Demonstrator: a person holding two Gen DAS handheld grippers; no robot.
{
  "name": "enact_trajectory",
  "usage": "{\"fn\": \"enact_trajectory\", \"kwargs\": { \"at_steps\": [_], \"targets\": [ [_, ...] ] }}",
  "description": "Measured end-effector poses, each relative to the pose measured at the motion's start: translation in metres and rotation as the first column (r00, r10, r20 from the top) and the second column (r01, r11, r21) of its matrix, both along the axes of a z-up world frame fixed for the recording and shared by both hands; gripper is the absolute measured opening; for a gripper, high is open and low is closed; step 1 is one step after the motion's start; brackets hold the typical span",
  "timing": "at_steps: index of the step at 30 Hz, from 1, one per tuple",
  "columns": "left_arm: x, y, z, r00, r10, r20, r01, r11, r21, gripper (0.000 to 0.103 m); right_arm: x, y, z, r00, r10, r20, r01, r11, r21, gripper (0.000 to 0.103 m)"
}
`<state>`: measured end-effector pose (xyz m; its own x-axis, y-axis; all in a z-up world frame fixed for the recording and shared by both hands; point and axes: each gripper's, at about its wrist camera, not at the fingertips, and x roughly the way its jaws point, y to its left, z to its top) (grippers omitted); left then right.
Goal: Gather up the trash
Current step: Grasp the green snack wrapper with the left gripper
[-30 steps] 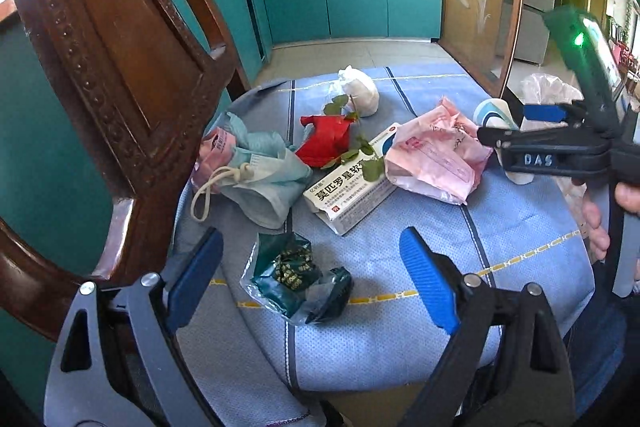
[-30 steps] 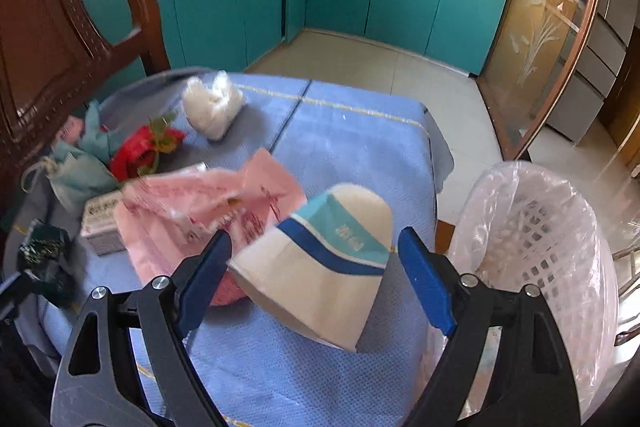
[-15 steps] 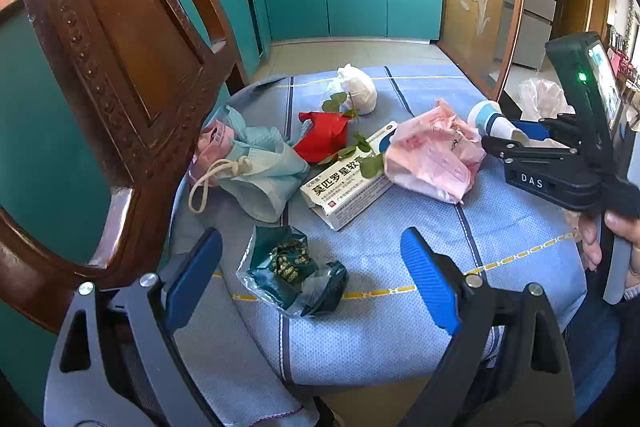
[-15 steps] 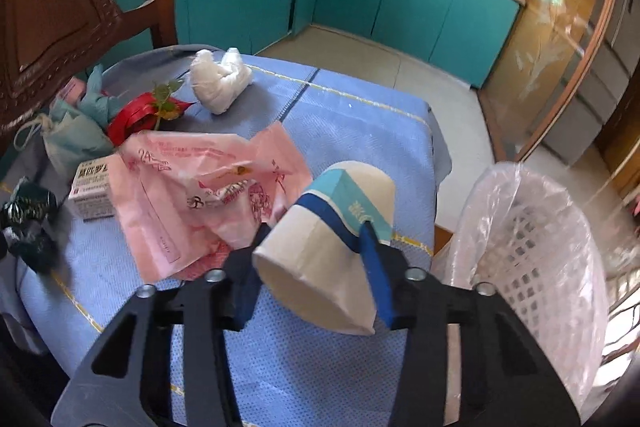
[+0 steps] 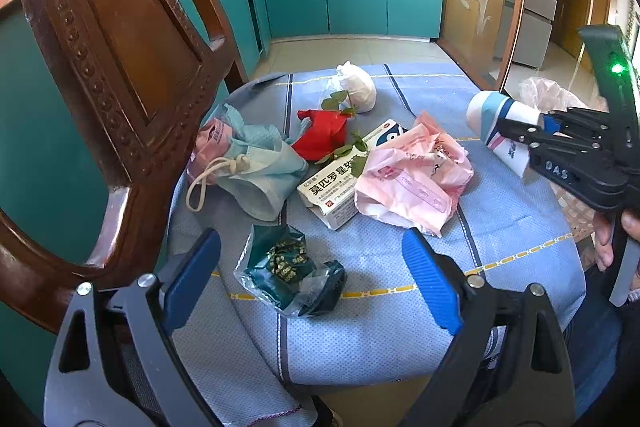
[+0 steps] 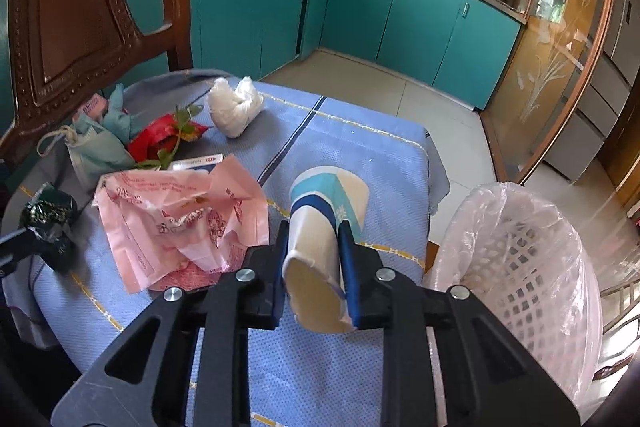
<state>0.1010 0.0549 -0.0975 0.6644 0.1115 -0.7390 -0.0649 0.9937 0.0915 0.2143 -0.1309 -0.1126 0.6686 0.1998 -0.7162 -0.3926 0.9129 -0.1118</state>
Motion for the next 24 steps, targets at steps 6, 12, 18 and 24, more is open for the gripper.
{"fn": "enact_trajectory", "kwargs": {
  "at_steps": [6, 12, 18, 24],
  "targets": [
    [0.003, 0.006, -0.005, 0.999, 0.020, -0.025, -0.021, 0.999, -0.028, 0.093, 0.000, -0.007, 0.004, 1.000, -0.013, 0.000, 0.013, 0.999, 0.037, 0.024],
    [0.004, 0.003, -0.007, 0.999, 0.015, -0.033, -0.016, 1.000, -0.019, 0.093, -0.002, -0.008, 0.005, 1.000, -0.012, -0.002, 0.012, 0.999, 0.043, 0.024],
    [0.005, 0.003, -0.009, 0.999, 0.022, -0.046, -0.022, 1.000, -0.011, 0.093, -0.002, -0.009, 0.005, 1.000, -0.015, 0.000, 0.015, 0.999, 0.047, 0.024],
    [0.006, 0.012, -0.013, 0.997, 0.039, -0.064, -0.042, 0.998, -0.051, 0.095, -0.001, -0.011, 0.005, 1.000, -0.020, -0.010, 0.021, 0.998, 0.055, 0.024]
  ]
}}
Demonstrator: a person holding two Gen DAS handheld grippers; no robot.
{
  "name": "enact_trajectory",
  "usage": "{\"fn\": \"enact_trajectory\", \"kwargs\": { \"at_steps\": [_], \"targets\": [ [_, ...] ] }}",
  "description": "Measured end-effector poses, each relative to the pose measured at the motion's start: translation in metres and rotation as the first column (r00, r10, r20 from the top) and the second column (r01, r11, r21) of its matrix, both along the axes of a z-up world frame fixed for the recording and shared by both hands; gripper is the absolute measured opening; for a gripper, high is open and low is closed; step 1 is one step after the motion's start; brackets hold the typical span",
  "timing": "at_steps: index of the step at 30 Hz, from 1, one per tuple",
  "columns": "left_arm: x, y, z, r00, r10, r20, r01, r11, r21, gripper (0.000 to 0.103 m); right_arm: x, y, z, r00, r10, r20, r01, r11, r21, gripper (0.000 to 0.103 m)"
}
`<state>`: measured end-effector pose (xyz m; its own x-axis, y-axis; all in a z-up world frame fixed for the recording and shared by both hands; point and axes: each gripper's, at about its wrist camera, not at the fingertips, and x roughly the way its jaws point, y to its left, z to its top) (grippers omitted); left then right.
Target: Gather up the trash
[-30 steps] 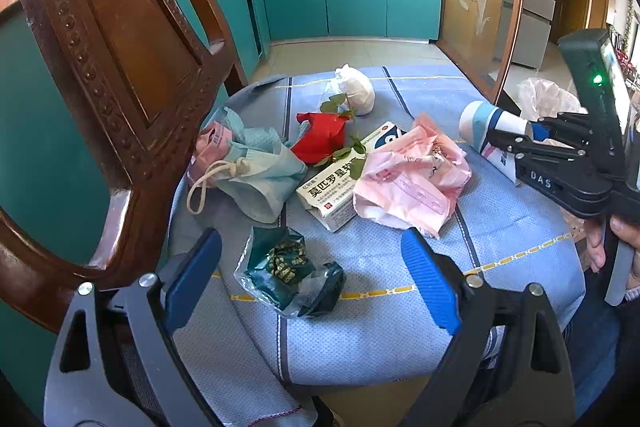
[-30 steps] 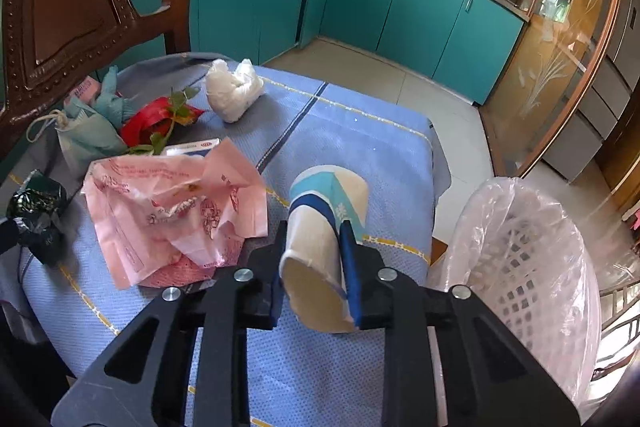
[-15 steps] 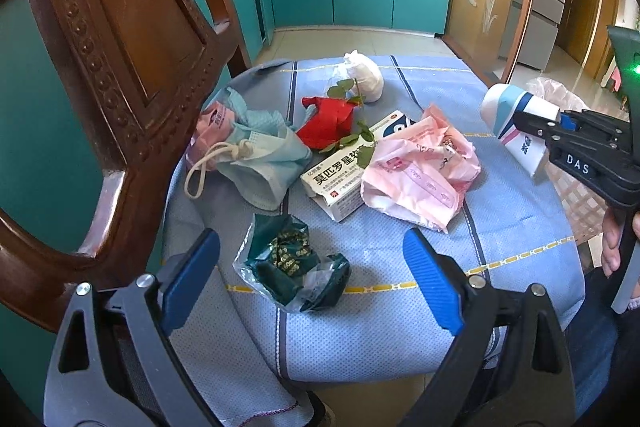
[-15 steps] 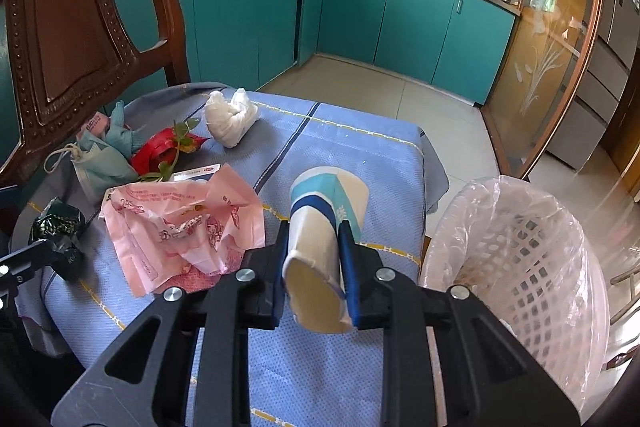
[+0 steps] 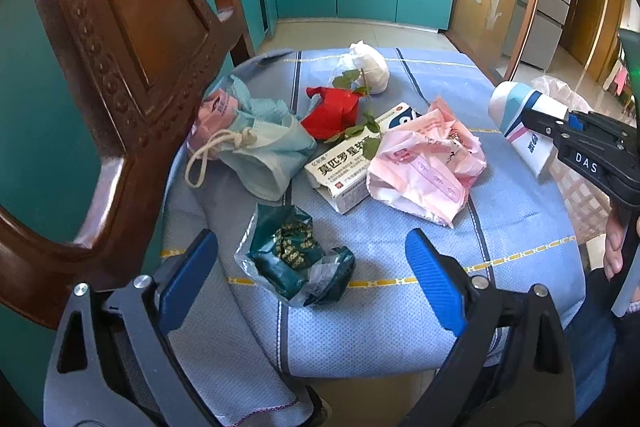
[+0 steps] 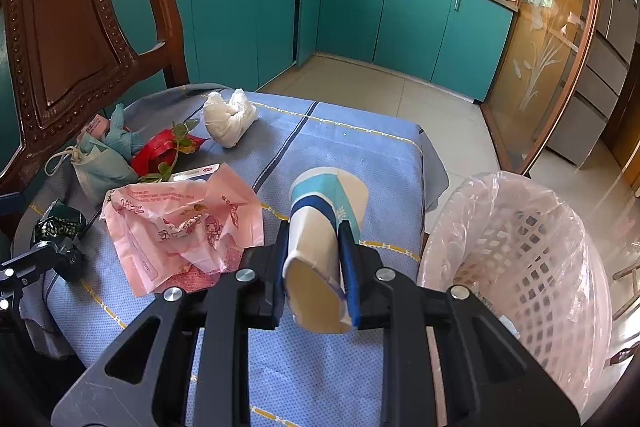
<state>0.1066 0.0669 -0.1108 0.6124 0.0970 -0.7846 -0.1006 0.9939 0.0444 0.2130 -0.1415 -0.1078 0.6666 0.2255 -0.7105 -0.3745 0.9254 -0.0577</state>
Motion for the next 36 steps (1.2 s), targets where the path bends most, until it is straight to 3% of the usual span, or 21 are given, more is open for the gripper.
{"fn": "enact_trajectory", "kwargs": {
  "at_steps": [8, 12, 13, 15, 17, 27, 36],
  "targets": [
    [0.010, 0.004, -0.026, 0.997, 0.016, -0.077, -0.017, 1.000, -0.012, 0.095, 0.001, -0.002, -0.001, 1.000, -0.007, -0.007, 0.007, 1.000, 0.008, 0.024],
    [0.016, 0.005, -0.039, 0.994, 0.040, -0.100, -0.038, 0.999, 0.021, 0.094, 0.001, -0.002, 0.000, 1.000, -0.006, 0.001, 0.006, 1.000, 0.004, 0.024],
    [0.017, 0.005, -0.042, 0.994, 0.042, -0.104, -0.038, 0.999, 0.035, 0.093, 0.000, -0.002, 0.000, 1.000, -0.005, 0.003, 0.005, 1.000, 0.002, 0.024],
    [0.018, 0.003, -0.045, 0.992, 0.037, -0.117, -0.032, 0.998, 0.048, 0.076, 0.000, -0.002, 0.000, 1.000, -0.006, 0.005, 0.006, 1.000, -0.002, 0.024],
    [0.018, 0.002, -0.045, 0.992, 0.029, -0.123, -0.023, 0.998, 0.055, 0.075, 0.000, -0.002, -0.001, 1.000, -0.008, 0.003, 0.008, 1.000, 0.000, 0.024],
    [-0.008, -0.016, -0.016, 0.995, -0.078, -0.057, 0.083, 0.992, 0.092, 0.071, 0.000, -0.003, -0.002, 1.000, -0.015, -0.001, 0.015, 1.000, -0.002, 0.024],
    [-0.032, -0.024, 0.017, 0.987, -0.139, 0.080, 0.131, 0.986, 0.101, 0.071, -0.001, -0.003, -0.002, 1.000, -0.017, 0.001, 0.017, 1.000, -0.001, 0.024]
  ]
}}
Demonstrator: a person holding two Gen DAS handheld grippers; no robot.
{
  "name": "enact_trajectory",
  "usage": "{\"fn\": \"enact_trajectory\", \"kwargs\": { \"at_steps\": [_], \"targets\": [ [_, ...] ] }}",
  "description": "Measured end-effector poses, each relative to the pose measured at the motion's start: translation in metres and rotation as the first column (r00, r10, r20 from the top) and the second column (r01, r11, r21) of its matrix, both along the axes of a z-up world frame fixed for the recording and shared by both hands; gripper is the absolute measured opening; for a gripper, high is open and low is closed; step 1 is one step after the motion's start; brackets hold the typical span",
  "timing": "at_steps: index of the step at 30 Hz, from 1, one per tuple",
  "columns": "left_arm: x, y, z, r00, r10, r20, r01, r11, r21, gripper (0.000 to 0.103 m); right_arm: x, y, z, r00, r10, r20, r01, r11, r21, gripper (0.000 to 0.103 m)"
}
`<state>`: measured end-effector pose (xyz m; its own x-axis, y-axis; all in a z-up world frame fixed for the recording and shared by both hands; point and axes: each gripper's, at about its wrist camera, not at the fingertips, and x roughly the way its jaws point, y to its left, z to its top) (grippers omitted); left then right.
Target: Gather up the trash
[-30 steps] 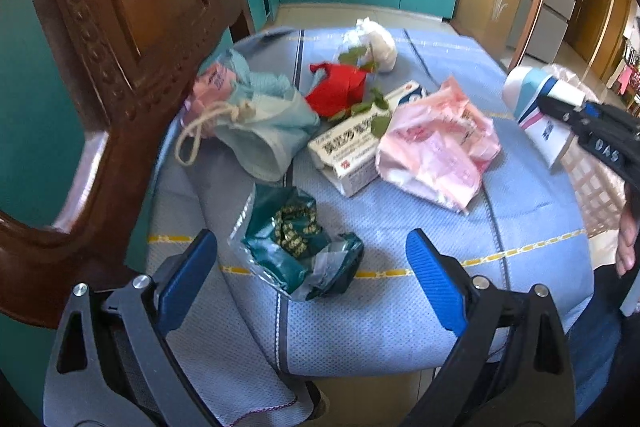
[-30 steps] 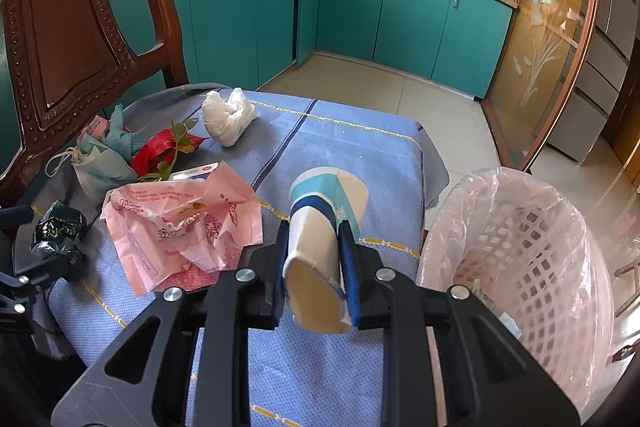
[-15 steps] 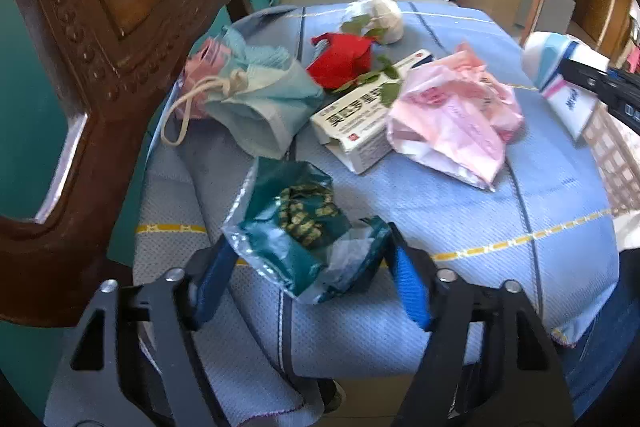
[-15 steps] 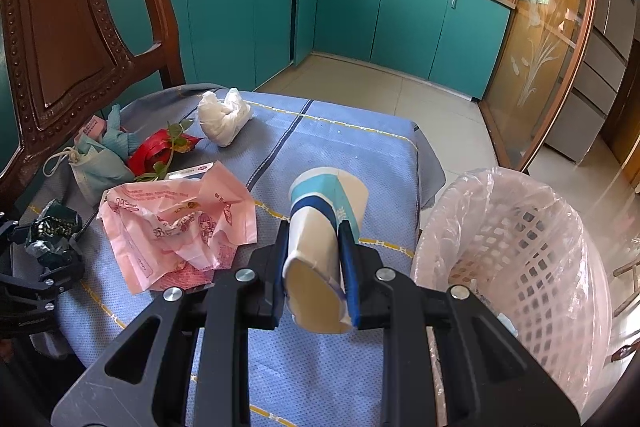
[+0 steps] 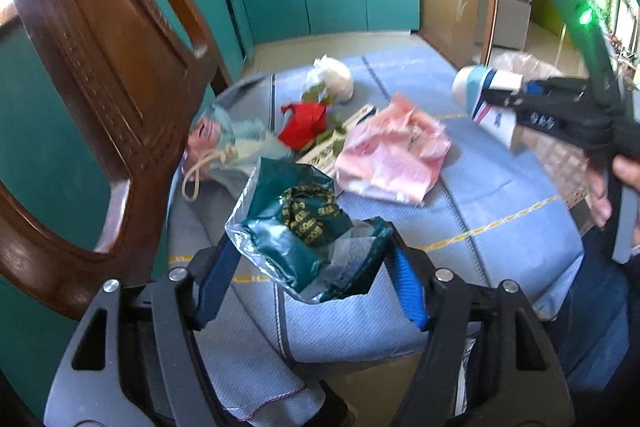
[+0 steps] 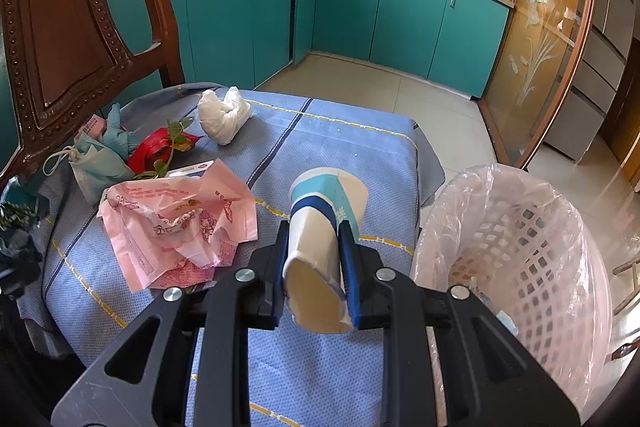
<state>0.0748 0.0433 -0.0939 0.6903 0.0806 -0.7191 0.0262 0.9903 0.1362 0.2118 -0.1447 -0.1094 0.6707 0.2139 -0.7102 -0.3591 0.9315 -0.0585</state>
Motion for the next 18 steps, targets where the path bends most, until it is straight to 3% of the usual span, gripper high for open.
{"fn": "enact_trajectory", "kwargs": {
  "at_steps": [5, 18],
  "targets": [
    [-0.002, -0.008, 0.009, 0.999, -0.027, 0.036, 0.027, 1.000, -0.005, 0.071, -0.001, -0.002, 0.001, 1.000, -0.006, 0.001, 0.006, 1.000, 0.006, 0.024],
    [0.000, -0.010, 0.007, 0.999, -0.025, 0.034, 0.025, 1.000, -0.012, 0.071, -0.003, -0.002, 0.002, 1.000, -0.002, 0.005, 0.002, 1.000, 0.008, 0.024]
  ]
}}
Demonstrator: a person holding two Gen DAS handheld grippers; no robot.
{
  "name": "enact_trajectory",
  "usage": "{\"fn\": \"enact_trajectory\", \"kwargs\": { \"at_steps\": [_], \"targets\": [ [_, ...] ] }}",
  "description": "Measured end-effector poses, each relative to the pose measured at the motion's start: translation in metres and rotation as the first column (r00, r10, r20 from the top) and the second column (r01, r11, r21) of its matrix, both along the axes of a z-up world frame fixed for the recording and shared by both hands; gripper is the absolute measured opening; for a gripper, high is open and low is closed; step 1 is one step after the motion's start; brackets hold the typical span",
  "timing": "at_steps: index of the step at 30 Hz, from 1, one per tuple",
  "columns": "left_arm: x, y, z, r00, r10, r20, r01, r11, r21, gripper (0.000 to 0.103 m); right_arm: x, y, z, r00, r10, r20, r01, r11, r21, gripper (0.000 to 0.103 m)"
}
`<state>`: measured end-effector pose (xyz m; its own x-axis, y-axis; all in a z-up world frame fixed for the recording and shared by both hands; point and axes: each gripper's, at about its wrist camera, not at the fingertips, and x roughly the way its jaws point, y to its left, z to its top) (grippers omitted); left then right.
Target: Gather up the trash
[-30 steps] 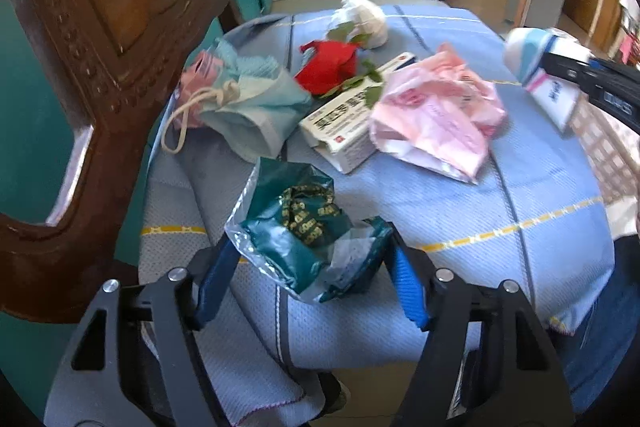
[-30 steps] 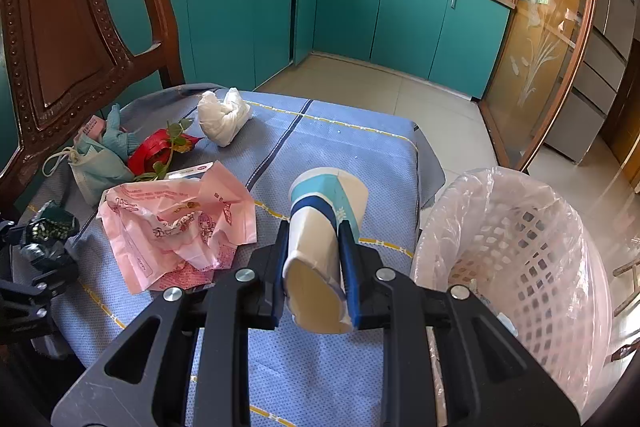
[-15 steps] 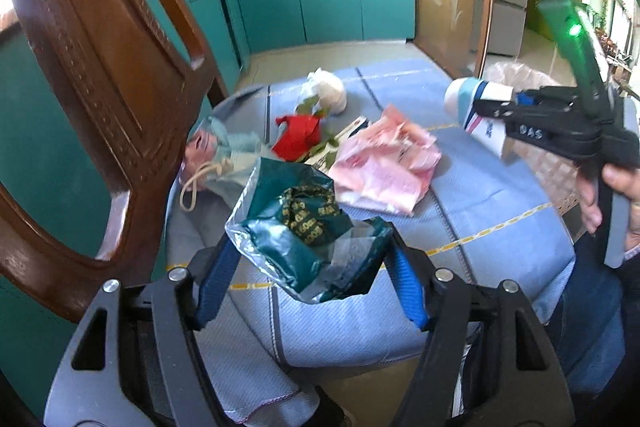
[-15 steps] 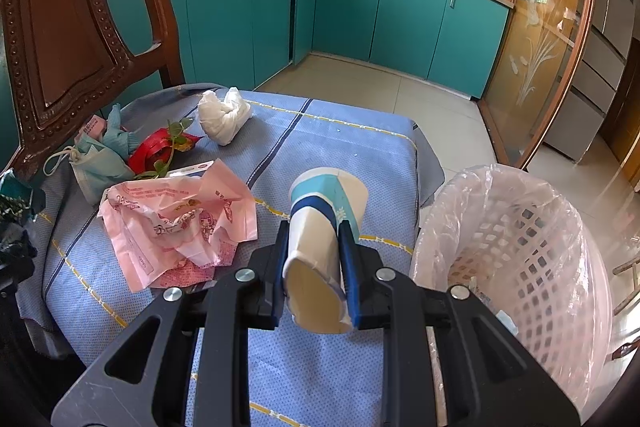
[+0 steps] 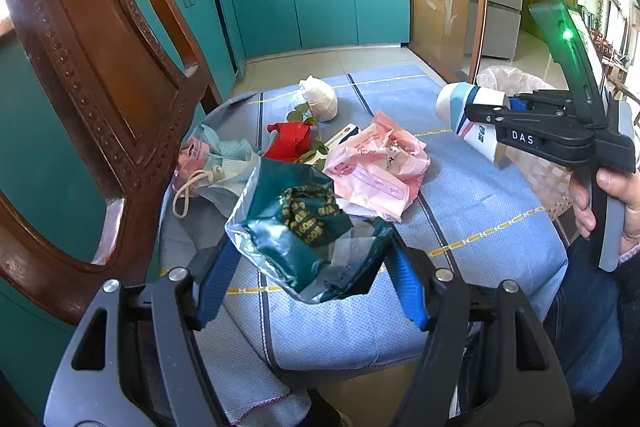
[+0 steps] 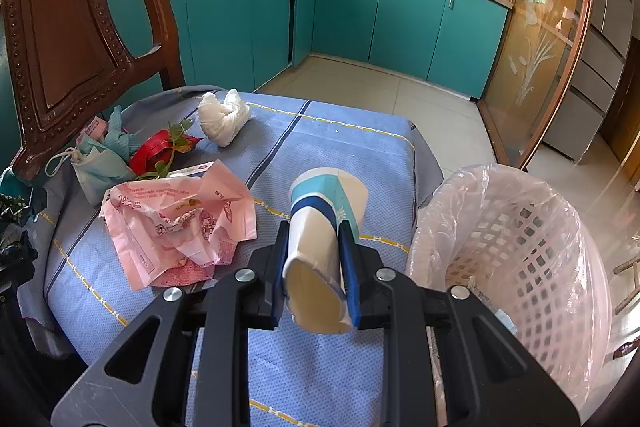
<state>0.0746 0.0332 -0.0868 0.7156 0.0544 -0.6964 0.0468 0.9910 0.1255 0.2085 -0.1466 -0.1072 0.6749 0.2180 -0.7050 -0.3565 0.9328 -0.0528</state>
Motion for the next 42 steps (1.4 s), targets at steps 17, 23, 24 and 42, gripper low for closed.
{"fn": "enact_trajectory", "kwargs": {
  "at_steps": [17, 23, 24, 42],
  "targets": [
    [-0.0042, 0.0011, 0.0050, 0.999, 0.012, 0.029, -0.012, 1.000, -0.007, 0.071, -0.0007, -0.0001, 0.0004, 1.000, -0.001, 0.002, 0.001, 1.000, 0.001, 0.024],
    [-0.0051, 0.0001, 0.0053, 0.999, 0.012, 0.034, -0.012, 1.000, -0.006, 0.071, -0.0012, 0.0001, 0.0007, 1.000, 0.000, 0.002, 0.000, 1.000, 0.001, 0.024],
    [-0.0051, -0.0001, 0.0056, 0.999, 0.012, 0.035, -0.012, 1.000, -0.006, 0.071, -0.0011, -0.0002, 0.0008, 1.000, 0.000, 0.002, 0.000, 1.000, 0.001, 0.024],
    [-0.0050, -0.0003, 0.0097, 0.999, 0.013, 0.048, -0.013, 1.000, -0.004, 0.071, -0.0030, 0.0006, 0.0017, 1.000, 0.001, 0.004, -0.001, 1.000, 0.001, 0.024]
  ]
}}
